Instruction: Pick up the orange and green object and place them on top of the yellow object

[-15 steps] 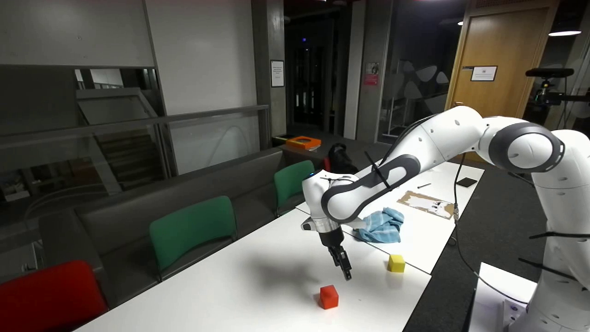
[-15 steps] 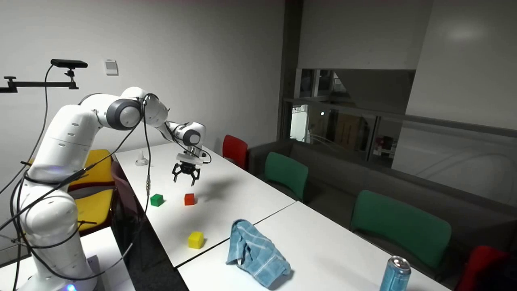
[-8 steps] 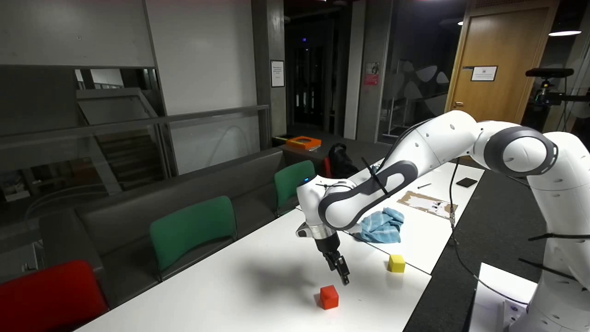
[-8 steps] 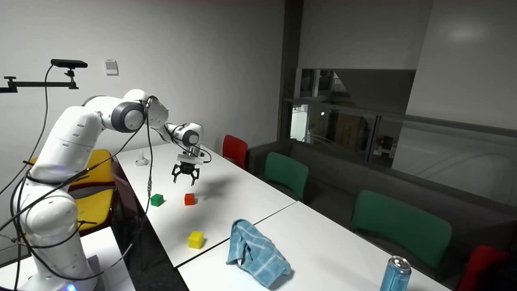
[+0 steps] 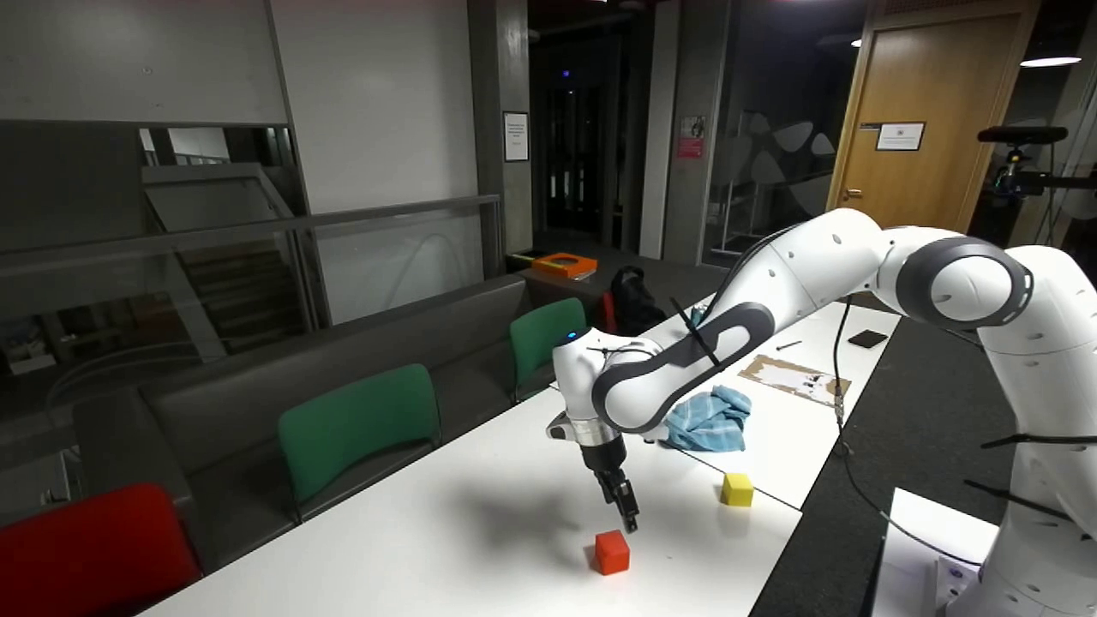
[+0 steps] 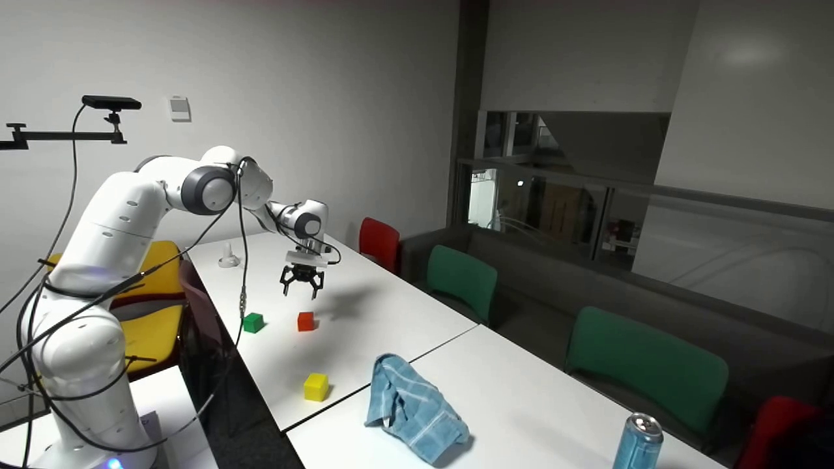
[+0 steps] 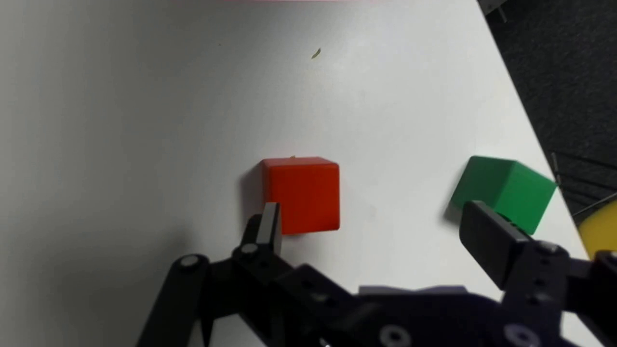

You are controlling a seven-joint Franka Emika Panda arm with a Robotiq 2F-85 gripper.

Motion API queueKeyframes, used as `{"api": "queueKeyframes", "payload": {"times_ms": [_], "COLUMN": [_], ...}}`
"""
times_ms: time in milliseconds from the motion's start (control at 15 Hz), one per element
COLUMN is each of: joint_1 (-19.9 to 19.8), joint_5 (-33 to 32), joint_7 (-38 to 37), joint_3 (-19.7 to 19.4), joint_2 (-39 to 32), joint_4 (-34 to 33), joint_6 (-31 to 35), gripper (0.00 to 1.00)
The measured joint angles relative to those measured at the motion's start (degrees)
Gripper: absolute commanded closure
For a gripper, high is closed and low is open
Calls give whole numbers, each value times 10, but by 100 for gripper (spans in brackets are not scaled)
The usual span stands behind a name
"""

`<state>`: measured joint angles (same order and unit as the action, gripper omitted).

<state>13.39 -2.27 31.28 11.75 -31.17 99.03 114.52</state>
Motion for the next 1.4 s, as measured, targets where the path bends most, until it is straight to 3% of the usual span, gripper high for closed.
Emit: {"api": "queueKeyframes", "payload": {"times_ms": [267, 667, 1400], "joint_1": [4, 26, 38], "joint_5": [-49, -141, -146], "joint_7": [-56, -121, -126], "joint_3": [-3, -16, -12], "joint_2": [-24, -59, -71], "joint_4": [10, 20, 24], "joint_6": [89, 121, 128], "gripper": [0, 0, 0]}}
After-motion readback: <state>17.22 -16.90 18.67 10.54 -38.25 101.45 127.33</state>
